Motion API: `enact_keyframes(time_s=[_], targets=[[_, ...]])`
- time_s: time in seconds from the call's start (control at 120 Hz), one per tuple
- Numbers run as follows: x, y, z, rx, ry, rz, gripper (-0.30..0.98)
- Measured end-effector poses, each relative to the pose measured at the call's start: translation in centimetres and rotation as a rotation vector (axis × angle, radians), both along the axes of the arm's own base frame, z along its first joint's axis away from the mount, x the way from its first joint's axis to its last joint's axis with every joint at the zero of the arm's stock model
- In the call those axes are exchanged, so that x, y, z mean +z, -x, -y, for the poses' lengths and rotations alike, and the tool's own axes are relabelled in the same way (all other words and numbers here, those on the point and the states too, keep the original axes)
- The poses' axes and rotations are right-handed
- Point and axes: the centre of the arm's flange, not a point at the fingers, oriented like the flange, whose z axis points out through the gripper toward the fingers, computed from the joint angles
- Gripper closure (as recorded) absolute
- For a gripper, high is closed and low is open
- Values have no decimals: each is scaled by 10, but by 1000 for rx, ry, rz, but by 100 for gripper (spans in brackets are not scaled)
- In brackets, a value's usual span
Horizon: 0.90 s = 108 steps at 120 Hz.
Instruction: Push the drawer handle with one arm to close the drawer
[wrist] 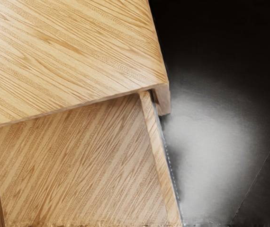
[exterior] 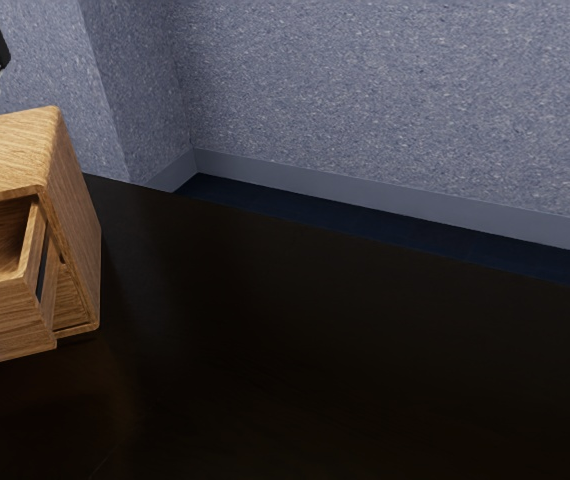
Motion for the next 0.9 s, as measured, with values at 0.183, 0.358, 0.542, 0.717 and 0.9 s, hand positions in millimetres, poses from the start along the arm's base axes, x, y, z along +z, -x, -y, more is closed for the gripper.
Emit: enact_keyframes(time_s=[0.183, 0.358, 0.542, 0.717, 0.9], targets=[[-21, -13, 32, -30, 13, -71, 0], [-63, 8, 37, -17, 45, -172, 0], [-88, 48, 32, 26, 84, -213, 9], [-128, 95, 11, 145, 124, -272, 41], [-174, 132, -6, 255, 169, -323, 54]])
